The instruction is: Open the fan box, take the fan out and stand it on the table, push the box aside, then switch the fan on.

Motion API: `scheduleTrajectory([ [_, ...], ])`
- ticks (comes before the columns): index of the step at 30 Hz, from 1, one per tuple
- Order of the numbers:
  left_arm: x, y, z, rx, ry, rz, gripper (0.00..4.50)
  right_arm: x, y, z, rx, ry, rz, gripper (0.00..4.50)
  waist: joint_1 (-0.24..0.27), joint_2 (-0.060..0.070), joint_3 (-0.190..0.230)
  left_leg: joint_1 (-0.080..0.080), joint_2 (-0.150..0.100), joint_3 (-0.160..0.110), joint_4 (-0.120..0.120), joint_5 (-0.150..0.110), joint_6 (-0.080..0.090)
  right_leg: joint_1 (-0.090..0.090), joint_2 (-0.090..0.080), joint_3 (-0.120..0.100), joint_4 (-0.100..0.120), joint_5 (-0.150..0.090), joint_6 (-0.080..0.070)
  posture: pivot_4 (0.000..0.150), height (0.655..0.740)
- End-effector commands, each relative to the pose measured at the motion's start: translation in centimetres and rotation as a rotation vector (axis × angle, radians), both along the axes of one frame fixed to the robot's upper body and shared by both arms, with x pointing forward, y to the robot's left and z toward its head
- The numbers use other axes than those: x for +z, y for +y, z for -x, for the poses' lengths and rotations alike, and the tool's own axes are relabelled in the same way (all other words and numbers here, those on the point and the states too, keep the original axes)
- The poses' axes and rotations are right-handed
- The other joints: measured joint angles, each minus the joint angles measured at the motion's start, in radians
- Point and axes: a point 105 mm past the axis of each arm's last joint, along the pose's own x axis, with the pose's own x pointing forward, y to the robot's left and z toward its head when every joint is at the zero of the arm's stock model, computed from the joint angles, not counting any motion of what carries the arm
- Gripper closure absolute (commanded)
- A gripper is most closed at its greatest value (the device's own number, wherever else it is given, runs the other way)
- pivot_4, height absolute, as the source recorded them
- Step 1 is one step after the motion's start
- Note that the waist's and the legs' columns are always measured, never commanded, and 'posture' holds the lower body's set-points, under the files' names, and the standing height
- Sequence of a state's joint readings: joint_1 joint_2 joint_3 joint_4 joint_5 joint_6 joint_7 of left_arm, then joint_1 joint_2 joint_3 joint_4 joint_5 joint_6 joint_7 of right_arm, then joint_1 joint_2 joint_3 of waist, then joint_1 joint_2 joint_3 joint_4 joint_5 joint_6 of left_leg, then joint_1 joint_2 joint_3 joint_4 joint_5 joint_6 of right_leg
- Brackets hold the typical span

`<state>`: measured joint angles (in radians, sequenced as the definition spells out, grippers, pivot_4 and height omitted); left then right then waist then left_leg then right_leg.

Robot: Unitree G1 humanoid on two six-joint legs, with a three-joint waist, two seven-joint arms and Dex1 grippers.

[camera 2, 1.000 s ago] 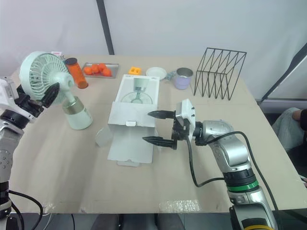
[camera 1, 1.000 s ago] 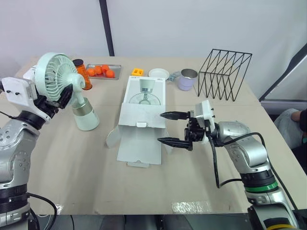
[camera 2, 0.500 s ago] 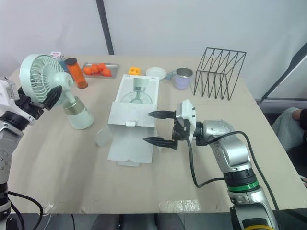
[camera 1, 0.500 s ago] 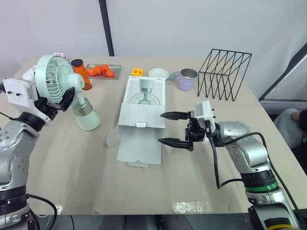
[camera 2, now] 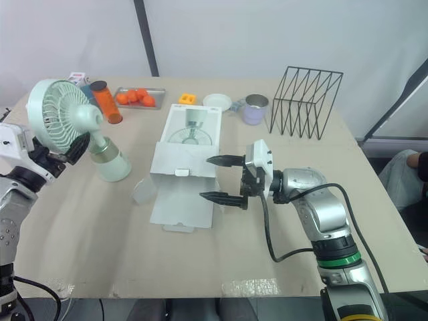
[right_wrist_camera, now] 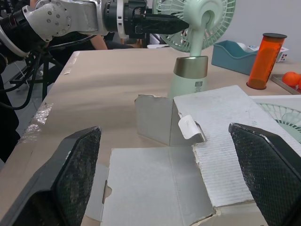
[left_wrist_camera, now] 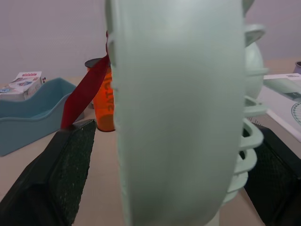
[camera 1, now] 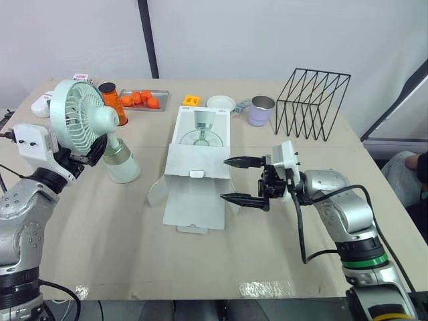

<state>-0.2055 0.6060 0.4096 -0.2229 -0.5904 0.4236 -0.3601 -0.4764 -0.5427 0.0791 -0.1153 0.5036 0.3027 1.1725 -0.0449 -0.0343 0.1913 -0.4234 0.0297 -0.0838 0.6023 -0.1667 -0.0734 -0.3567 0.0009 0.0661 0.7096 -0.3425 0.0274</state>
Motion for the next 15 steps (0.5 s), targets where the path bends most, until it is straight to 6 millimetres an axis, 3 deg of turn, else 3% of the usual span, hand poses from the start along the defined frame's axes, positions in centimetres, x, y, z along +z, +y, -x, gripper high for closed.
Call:
scheduleTrajectory([
  [1, 1.2, -0.2, 0.6, -0.002, -0.045, -0.024, 0.02, 0.6, -0.2, 0.3, 0.001, -0.031, 0.002, 0.00, 0.000, 0.000, 0.000, 0.000, 0.000, 0.000, 0.000, 0.000, 0.000, 0.000, 0.000, 0.000, 0.000, 0.000, 0.000, 0.150, 0.7400],
  [15, -1.0, -0.3, 2.0, -0.001, 0.013, -0.043, 0.02, 0.3, -0.4, 0.3, -0.011, -0.026, 0.016, 0.00, 0.000, 0.000, 0.000, 0.000, 0.000, 0.000, 0.000, 0.000, 0.000, 0.000, 0.000, 0.000, 0.000, 0.000, 0.000, 0.150, 0.7400],
])
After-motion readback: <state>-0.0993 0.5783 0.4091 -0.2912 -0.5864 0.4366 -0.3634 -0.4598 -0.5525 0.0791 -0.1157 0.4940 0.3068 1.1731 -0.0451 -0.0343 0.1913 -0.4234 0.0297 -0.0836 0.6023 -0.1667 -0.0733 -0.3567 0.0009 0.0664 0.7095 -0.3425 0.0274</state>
